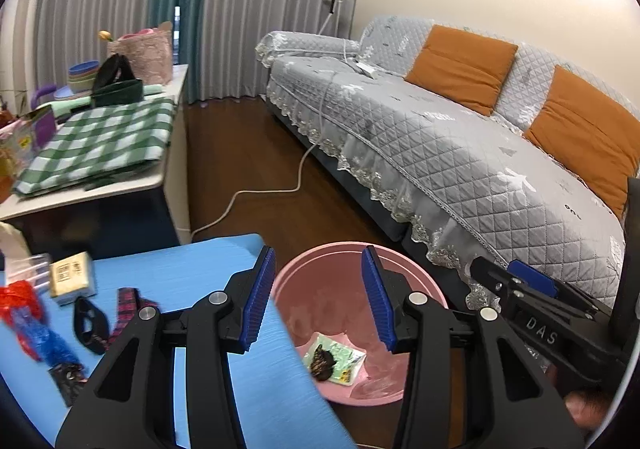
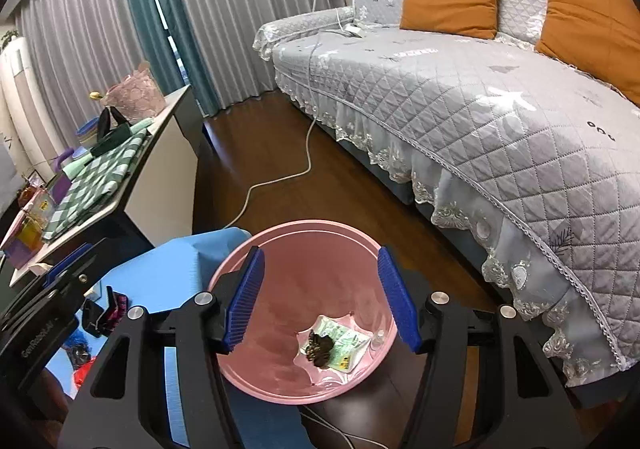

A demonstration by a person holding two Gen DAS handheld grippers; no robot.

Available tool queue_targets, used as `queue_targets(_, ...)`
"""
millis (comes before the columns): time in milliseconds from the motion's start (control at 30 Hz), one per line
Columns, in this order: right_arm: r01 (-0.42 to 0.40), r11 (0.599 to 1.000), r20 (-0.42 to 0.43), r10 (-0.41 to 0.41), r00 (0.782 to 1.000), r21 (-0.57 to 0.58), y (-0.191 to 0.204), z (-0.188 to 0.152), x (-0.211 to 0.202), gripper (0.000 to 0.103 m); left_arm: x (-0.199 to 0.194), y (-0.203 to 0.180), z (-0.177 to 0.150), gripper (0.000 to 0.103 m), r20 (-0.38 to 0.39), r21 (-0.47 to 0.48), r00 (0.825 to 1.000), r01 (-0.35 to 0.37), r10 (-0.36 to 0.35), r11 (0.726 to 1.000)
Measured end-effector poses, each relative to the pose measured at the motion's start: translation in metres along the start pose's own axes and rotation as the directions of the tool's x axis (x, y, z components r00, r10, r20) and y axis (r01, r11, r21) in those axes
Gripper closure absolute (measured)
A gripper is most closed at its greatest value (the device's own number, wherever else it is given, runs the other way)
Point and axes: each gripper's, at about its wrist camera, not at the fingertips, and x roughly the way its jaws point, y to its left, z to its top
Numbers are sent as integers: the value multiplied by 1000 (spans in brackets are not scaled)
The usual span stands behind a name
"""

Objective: Collect trash
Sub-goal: 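Open both tools to drop the scrunchie and packet into the bin, then move both open tools back over the trash on the table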

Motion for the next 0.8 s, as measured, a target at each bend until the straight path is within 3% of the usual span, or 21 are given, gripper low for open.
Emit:
queue_targets(567,-130,988,116,140,983,-86,54,-4,-61,52,-98,58,-19,67,61,-48,994,-92,95,995)
queue_targets(800,-153,980,151,172,974,-126,72,-14,-80,69,-129,85,-41,67,75,-71,988,-129,135,989)
